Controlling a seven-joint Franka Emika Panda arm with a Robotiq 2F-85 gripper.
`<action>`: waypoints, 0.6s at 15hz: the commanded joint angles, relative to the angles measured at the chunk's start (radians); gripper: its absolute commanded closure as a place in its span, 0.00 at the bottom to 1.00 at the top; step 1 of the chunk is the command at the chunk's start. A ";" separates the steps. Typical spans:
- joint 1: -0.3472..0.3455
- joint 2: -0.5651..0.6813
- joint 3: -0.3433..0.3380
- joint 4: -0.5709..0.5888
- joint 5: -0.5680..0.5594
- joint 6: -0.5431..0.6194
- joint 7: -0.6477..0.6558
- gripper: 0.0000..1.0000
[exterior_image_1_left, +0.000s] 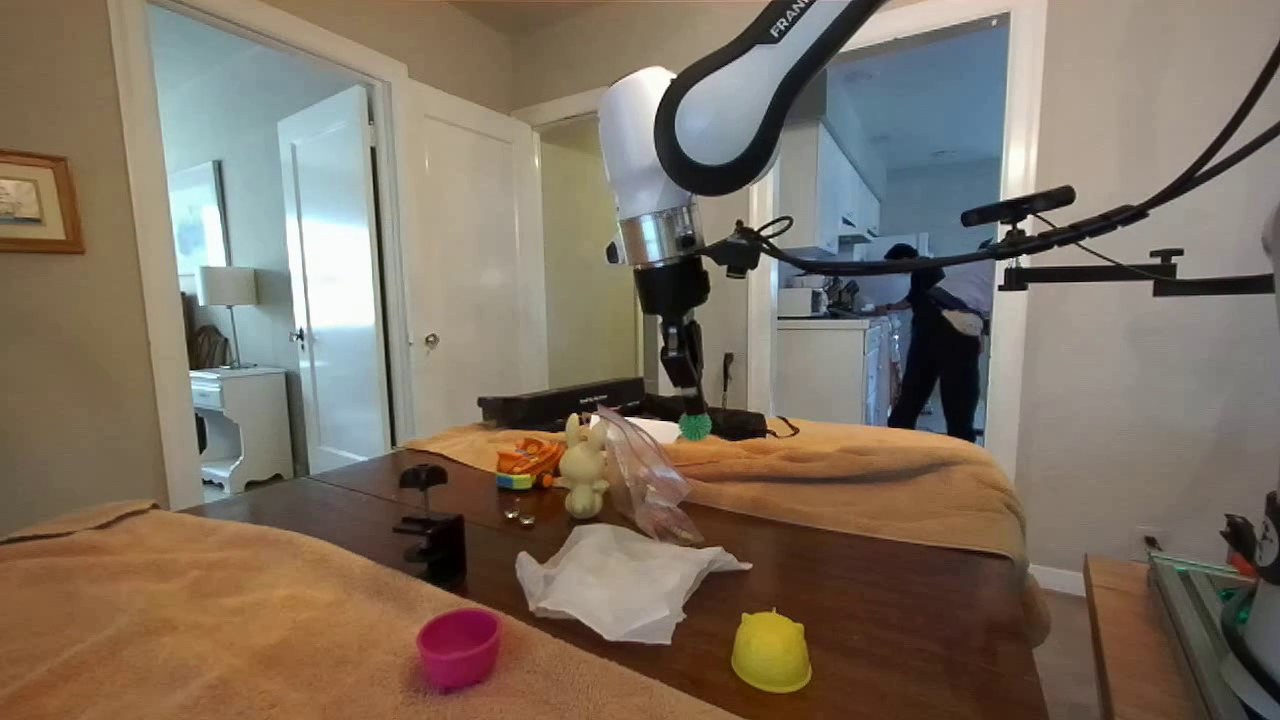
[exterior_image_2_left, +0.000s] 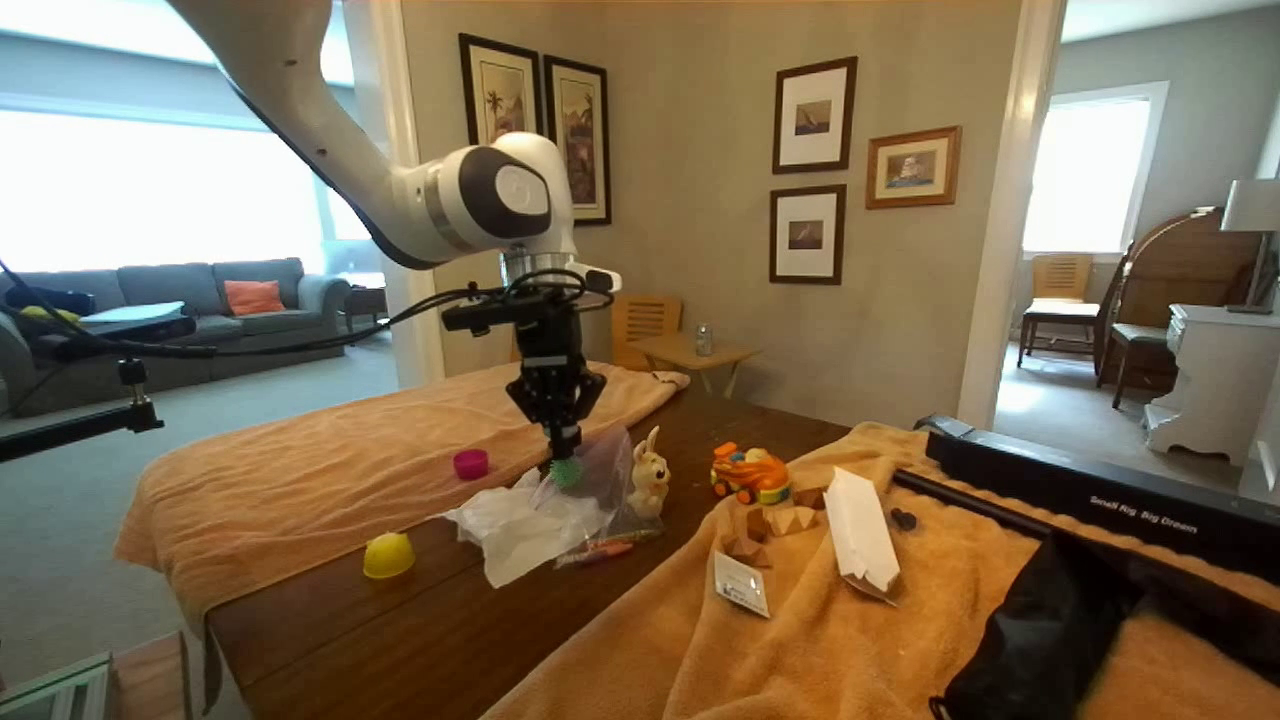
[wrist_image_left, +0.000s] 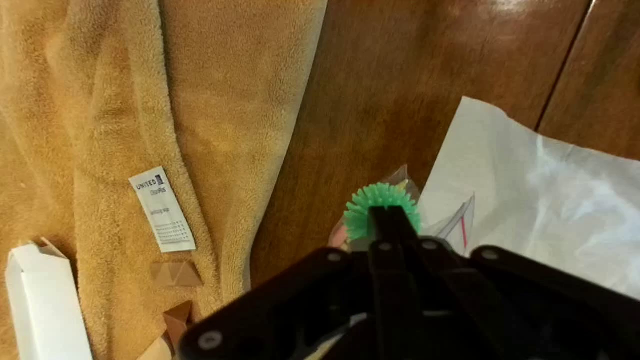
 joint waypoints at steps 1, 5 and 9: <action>0.011 0.029 0.003 0.036 -0.039 0.033 0.052 0.99; 0.018 0.050 0.005 0.058 -0.032 0.057 0.061 0.99; 0.031 0.074 0.011 0.081 -0.029 0.070 0.062 0.99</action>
